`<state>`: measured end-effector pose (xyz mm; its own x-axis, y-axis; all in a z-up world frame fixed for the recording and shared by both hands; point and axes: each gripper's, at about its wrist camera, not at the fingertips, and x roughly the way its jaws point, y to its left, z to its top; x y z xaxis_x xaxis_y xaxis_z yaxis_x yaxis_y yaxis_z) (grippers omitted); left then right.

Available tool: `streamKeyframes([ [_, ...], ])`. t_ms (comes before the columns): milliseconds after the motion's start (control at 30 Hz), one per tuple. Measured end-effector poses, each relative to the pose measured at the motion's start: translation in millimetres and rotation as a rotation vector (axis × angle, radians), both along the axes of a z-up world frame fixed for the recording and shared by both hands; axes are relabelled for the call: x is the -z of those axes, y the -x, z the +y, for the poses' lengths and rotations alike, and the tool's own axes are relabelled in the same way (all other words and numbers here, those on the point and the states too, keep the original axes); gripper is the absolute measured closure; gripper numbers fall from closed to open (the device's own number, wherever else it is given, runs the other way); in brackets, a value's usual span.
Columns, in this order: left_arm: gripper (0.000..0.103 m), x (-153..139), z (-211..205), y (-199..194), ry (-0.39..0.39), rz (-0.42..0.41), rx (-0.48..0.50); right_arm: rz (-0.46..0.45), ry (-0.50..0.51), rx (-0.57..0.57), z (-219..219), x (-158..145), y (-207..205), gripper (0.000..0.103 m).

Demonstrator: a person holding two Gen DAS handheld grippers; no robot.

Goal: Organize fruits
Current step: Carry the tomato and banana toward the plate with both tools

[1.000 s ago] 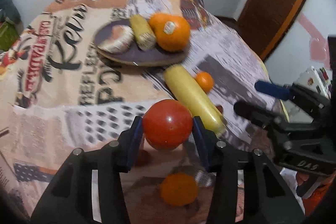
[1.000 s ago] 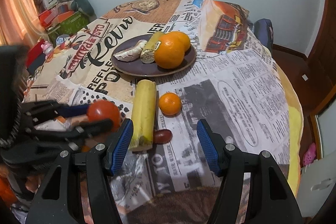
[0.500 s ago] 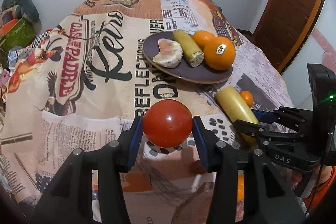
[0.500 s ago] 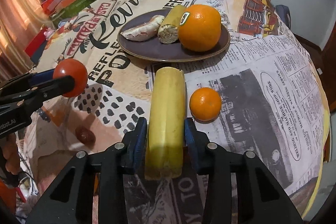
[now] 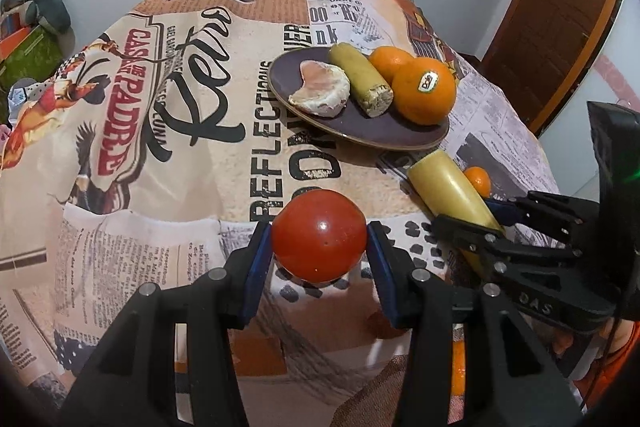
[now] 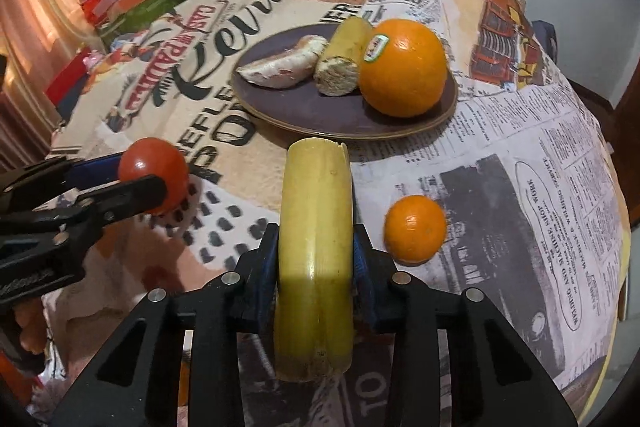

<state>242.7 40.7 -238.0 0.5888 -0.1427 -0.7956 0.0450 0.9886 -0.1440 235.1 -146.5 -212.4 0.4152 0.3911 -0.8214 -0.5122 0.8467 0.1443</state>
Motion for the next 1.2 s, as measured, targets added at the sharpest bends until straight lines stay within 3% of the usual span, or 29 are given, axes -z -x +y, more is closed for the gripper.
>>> streamKeyframes([
  [700,0.056,-44,2,-21,0.003,-0.111,-0.021,-0.154,-0.076,0.041,-1,-58,-31,0.071],
  [1200,0.056,-38,-5,-66,0.009,-0.109,-0.002,-0.169,-0.066,0.003,20,-49,-71,0.071],
])
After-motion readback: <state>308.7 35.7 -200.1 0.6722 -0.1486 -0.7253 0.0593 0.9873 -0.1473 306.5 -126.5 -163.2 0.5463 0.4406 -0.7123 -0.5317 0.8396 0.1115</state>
